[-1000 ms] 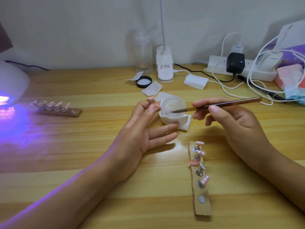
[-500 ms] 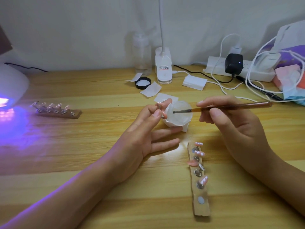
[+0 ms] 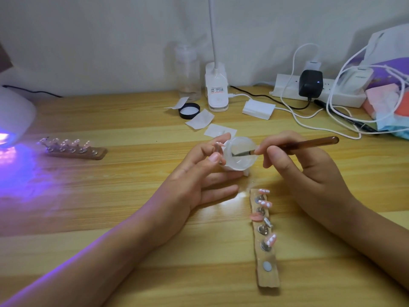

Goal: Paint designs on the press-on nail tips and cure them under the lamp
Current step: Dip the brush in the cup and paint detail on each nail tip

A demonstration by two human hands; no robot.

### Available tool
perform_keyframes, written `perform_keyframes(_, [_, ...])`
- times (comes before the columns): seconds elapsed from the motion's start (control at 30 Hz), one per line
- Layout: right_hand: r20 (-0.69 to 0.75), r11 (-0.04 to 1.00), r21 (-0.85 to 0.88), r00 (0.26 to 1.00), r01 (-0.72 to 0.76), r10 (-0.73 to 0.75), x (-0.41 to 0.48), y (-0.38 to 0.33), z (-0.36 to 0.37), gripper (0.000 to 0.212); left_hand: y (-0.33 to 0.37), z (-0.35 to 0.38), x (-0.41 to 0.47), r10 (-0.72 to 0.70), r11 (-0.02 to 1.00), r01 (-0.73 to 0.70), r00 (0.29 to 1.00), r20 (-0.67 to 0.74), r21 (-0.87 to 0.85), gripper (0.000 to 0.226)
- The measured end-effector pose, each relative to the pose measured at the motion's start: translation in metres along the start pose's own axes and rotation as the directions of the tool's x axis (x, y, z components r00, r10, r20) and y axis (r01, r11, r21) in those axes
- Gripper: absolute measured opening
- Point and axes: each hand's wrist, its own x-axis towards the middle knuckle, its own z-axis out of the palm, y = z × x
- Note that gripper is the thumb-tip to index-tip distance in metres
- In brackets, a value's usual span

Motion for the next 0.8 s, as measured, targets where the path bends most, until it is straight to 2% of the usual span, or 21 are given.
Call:
perform_keyframes(0.23, [-0.145,0.982,0.188,0.989,0.023,0.004,0.003,0.001,-0.004,0.016,0.004,-0.006,0.003,-0.064,0.985,0.059,0.998,-0.027,-0.165,0.014])
perform_keyframes(0.63, [-0.261,0.967,0.256,0.963,0.002,0.067,0.005,0.007,-0.011,0.022,0.006,-0.007,0.003,-0.083,0.965,0.062,0.994,-0.073,-0.255,0.014])
perform_keyframes(0.73, [-0.275,0.958,0.285,0.957,-0.013,0.095,0.006,0.007,-0.011,0.023,0.0,-0.005,0.005,-0.034,0.986,0.0,0.979,-0.202,-0.168,0.012])
perform_keyframes(0.8, [-0.277,0.951,0.308,0.954,-0.028,0.118,0.006,0.008,-0.011,0.025,-0.006,-0.002,0.003,0.06,0.998,-0.051,0.945,-0.32,0.035,0.009])
